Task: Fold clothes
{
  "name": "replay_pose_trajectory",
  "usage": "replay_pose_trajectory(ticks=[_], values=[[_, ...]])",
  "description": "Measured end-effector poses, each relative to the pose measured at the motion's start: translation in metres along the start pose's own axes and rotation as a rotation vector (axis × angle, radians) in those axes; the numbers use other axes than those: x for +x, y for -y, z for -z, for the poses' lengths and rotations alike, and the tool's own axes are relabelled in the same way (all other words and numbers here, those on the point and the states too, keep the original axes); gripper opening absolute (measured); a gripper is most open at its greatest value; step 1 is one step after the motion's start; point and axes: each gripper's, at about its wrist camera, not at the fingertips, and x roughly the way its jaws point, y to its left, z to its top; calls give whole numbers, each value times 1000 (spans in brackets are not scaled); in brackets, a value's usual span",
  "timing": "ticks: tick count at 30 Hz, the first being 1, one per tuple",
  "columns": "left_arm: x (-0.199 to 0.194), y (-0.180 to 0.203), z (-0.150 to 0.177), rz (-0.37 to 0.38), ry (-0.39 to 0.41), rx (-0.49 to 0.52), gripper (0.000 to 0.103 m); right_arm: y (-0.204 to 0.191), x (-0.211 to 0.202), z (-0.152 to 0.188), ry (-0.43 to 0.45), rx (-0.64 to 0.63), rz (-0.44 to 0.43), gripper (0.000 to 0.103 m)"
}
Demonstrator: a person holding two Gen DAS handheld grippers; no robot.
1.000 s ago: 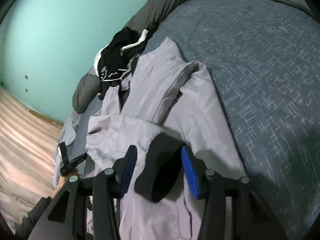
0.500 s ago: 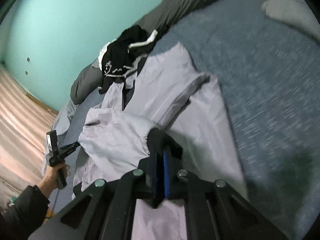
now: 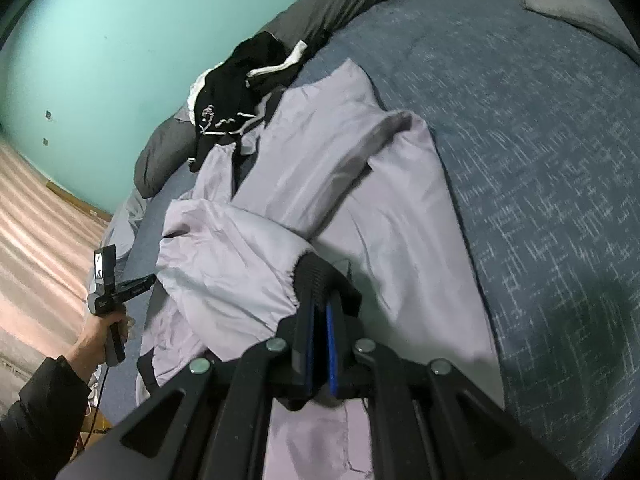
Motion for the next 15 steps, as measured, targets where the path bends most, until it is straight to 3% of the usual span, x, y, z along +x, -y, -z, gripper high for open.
replay_pose_trajectory(ticks=[9, 11, 15], values=[[-32, -41, 28, 160, 93, -261, 6, -1, -3, 2, -17, -5, 18, 6], [-37, -42, 30, 189, 117, -292, 10, -4, -3, 3, -21, -17, 31, 9], [-44, -37, 34, 247, 161, -347, 27, -11, -13, -5, -6, -39, 81, 14]])
